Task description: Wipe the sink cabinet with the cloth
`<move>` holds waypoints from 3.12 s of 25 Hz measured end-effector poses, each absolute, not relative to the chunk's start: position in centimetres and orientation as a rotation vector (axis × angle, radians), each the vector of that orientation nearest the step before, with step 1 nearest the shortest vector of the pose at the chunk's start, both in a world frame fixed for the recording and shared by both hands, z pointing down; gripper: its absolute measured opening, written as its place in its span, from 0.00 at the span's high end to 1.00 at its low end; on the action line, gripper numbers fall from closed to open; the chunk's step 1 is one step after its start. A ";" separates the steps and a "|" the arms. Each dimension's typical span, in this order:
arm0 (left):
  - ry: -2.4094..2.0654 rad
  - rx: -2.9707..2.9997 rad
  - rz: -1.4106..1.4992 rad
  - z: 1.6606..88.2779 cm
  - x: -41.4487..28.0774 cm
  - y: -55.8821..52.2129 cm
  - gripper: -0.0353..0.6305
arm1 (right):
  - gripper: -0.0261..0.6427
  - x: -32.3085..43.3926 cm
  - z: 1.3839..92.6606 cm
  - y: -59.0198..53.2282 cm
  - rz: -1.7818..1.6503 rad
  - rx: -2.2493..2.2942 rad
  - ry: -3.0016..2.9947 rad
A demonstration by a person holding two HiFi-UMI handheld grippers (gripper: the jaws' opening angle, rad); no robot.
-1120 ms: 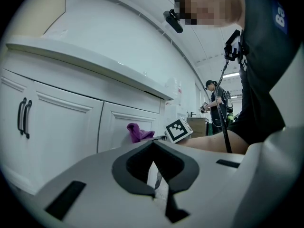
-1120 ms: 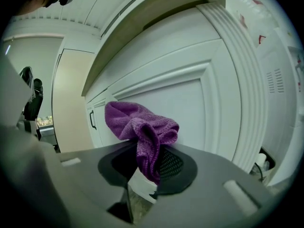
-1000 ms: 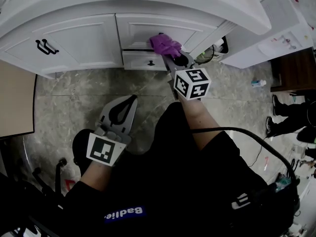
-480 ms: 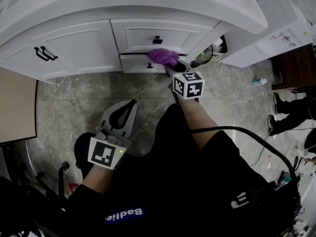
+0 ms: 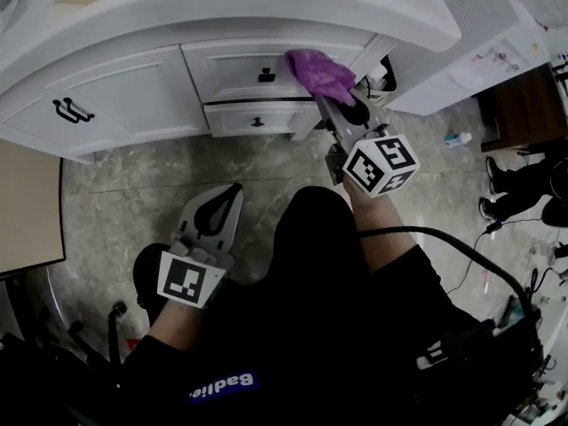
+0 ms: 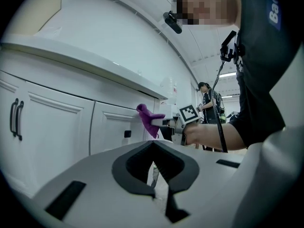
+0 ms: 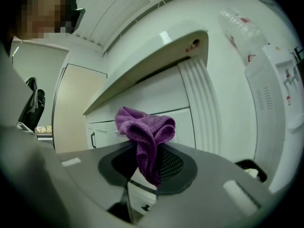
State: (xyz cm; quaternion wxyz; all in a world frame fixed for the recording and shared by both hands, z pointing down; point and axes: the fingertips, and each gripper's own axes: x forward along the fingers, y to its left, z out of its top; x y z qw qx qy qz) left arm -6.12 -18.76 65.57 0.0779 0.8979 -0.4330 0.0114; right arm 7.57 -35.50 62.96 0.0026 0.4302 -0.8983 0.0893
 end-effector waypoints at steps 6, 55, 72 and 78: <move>-1.276 2.699 0.029 65.5 -5.3 -18.2 0.94 | 0.83 8.6 62.3 -38.0 0.279 1.434 -2.772; -1.194 2.694 0.059 67.9 -2.9 -18.3 0.94 | 0.83 13.2 72.4 -38.5 0.523 1.444 -2.610; -1.204 2.668 0.083 69.1 -4.1 -18.6 0.94 | 0.83 12.3 77.8 -36.9 0.585 1.375 -2.520; -1.226 2.661 0.033 69.0 -5.6 -19.3 0.94 | 0.83 7.8 73.1 -34.3 0.405 1.213 -2.696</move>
